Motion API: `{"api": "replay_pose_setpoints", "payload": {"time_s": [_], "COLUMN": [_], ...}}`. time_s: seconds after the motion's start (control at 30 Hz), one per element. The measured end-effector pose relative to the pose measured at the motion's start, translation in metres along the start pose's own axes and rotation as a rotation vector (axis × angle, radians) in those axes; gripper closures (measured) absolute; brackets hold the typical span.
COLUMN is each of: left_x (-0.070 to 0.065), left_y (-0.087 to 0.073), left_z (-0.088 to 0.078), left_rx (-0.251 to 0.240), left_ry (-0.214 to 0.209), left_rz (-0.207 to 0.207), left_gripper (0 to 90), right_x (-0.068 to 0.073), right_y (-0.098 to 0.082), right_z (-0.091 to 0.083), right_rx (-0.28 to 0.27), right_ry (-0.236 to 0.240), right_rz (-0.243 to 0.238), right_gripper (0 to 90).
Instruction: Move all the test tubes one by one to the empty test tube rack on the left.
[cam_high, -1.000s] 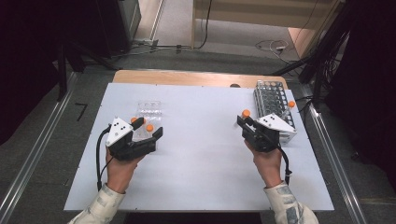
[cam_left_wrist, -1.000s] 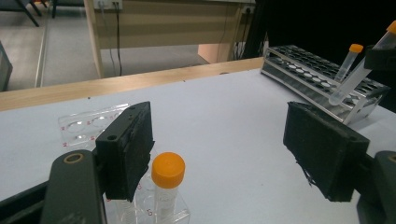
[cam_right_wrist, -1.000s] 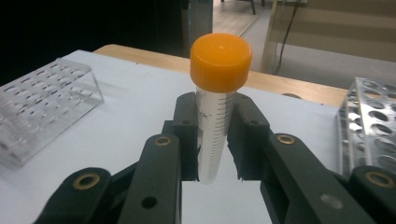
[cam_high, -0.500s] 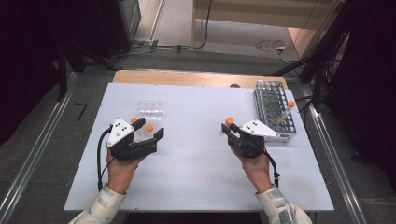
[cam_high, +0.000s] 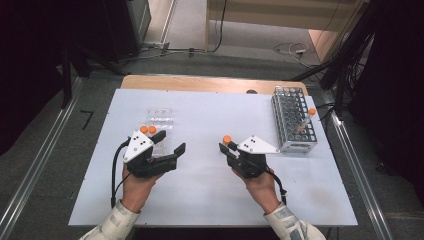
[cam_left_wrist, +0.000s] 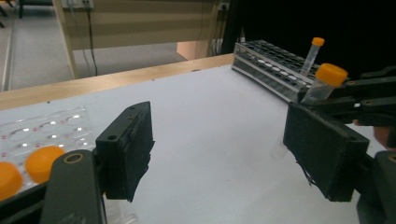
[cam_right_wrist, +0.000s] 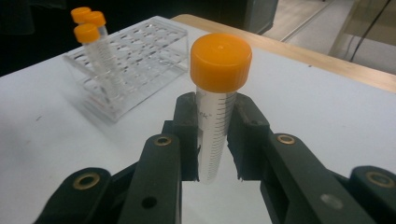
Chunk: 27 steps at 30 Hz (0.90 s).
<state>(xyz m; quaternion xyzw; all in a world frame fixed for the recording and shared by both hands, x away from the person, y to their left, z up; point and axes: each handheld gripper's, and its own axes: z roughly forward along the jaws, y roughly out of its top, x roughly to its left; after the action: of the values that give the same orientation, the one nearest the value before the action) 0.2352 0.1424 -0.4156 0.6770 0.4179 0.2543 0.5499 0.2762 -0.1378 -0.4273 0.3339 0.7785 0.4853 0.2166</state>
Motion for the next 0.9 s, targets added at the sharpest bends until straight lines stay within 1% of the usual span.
{"api": "replay_pose_setpoints", "payload": {"time_s": [0.2,0.3,0.43,0.63,0.7,0.8,0.87,0.9], "left_x": [-0.014,-0.019,-0.024,-0.030,-0.031,-0.033,-0.035,-0.035], "left_y": [-0.002,-0.004,-0.006,-0.009,-0.010,-0.012,-0.012,-0.013], "left_z": [0.005,0.008,0.010,0.015,0.016,0.018,0.019,0.020], "left_rx": [0.014,0.015,0.026,0.039,0.042,0.045,0.048,0.048], "left_ry": [-0.047,-0.082,-0.108,-0.151,-0.158,-0.175,-0.181,-0.182], "left_rz": [0.019,0.028,0.044,0.062,0.066,0.070,0.082,0.083], "left_gripper": [25.2,28.3,30.7,36.4,38.8,44.5,47.0,47.8], "right_x": [0.014,0.021,0.031,0.037,0.039,0.043,0.044,0.046], "right_y": [-0.002,-0.004,-0.006,-0.007,-0.008,-0.009,-0.010,-0.010], "right_z": [0.005,0.009,0.014,0.018,0.019,0.021,0.022,0.022], "right_rx": [0.018,0.031,0.047,0.055,0.059,0.068,0.070,0.074], "right_ry": [0.042,0.064,0.087,0.113,0.122,0.133,0.140,0.142], "right_rz": [-0.018,-0.030,-0.049,-0.054,-0.058,-0.064,-0.075,-0.070], "right_gripper": [72.2,72.2,72.2,72.2,72.2,72.2,72.2,72.2]}}
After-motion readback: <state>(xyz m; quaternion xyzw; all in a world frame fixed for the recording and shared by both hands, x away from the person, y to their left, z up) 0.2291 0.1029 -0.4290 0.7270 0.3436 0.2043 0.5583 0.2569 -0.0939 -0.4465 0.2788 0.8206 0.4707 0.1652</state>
